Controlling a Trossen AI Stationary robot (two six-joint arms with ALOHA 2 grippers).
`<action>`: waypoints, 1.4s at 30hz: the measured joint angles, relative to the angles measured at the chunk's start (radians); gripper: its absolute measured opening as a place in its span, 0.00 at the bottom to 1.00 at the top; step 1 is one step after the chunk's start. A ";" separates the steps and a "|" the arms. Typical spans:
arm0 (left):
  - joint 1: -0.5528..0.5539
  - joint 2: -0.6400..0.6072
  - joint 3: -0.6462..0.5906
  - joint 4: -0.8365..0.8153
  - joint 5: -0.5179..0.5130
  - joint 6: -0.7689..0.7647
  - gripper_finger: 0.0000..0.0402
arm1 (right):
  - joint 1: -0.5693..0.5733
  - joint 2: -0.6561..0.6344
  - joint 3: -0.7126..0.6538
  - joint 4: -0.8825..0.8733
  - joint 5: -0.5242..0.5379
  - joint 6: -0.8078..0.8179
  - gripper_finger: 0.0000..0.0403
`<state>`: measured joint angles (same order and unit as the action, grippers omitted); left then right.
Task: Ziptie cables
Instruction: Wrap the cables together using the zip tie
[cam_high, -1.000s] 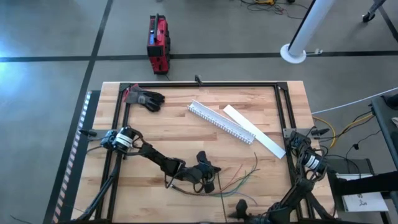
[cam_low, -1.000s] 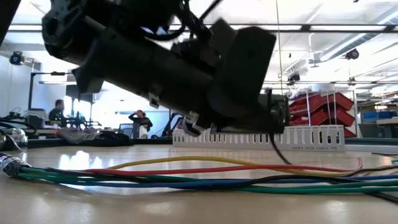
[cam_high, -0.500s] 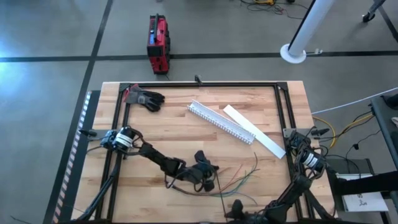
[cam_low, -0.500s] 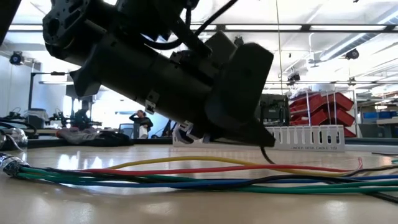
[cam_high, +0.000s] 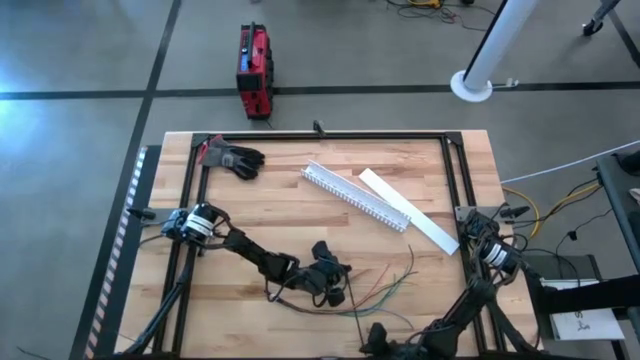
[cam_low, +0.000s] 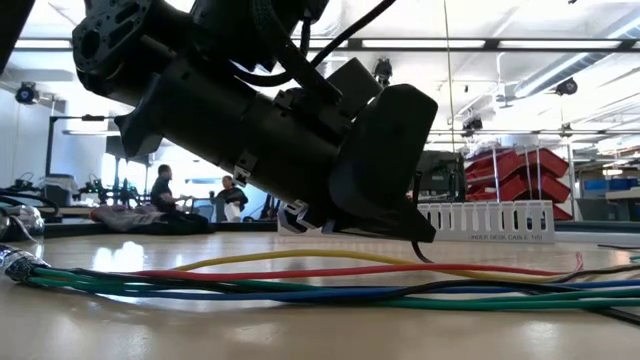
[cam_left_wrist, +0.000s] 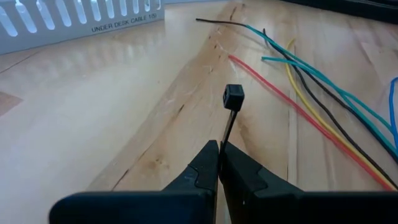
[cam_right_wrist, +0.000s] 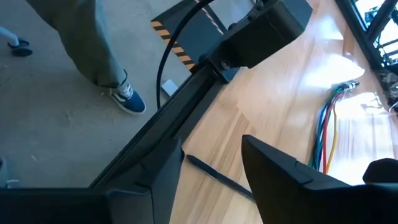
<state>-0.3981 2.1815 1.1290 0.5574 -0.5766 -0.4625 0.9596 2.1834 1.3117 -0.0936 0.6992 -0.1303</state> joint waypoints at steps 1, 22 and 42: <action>0.000 0.000 0.000 0.000 0.000 0.000 0.00 | -0.002 0.000 0.000 0.002 0.002 -0.005 0.39; 0.000 0.007 0.000 0.005 0.014 0.000 0.00 | -0.022 -0.026 0.007 -0.056 0.093 -0.083 0.31; 0.000 0.008 0.000 0.018 0.013 0.005 0.00 | -0.063 -0.028 -0.010 -0.074 0.021 0.037 0.20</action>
<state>-0.3981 2.1891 1.1290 0.5755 -0.5636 -0.4580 0.8964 2.1551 1.3021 -0.1672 0.7207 -0.0935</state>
